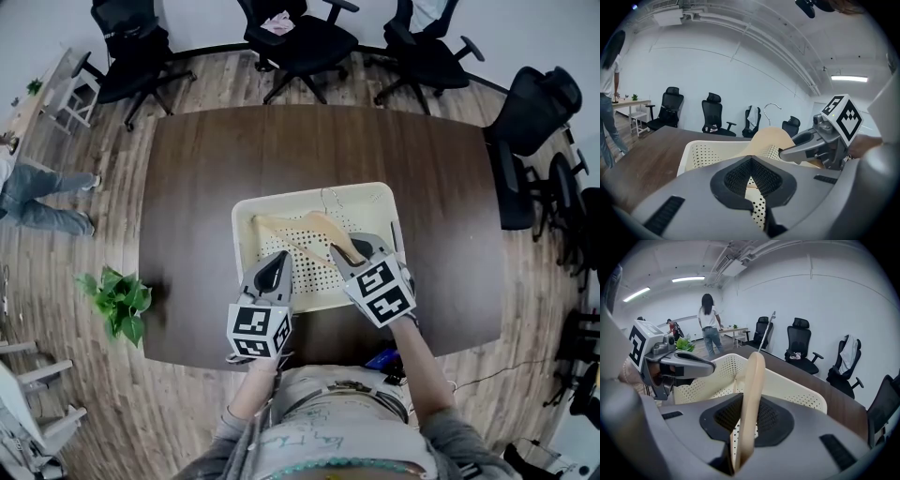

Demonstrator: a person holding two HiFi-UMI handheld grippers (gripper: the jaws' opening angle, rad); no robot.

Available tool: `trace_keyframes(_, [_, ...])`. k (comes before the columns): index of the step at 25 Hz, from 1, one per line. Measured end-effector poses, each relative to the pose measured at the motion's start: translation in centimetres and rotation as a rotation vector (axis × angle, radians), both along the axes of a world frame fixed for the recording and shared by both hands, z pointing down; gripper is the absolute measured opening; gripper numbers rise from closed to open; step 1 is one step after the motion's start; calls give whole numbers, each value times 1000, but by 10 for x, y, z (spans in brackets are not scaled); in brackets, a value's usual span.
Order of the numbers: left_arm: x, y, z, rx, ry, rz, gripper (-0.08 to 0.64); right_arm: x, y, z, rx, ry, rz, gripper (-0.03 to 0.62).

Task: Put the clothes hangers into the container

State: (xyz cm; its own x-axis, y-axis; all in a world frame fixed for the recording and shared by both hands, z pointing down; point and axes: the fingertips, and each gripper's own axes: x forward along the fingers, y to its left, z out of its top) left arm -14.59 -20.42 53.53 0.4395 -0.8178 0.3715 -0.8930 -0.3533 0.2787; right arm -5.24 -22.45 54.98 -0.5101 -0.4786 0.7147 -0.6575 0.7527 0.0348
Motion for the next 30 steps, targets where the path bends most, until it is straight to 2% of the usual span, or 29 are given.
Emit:
trace_keyframes(14, [11,7,-2,4,27,95,11,7,-7,5,36,59,41,81])
trace_keyframes(19, [16,9,-2,14,14,126,11,11,-11,7,56,88,51,86])
trace_keyframes(30, [6,7,0,14,-41,38,11,21,-23,16,35,86,42,89])
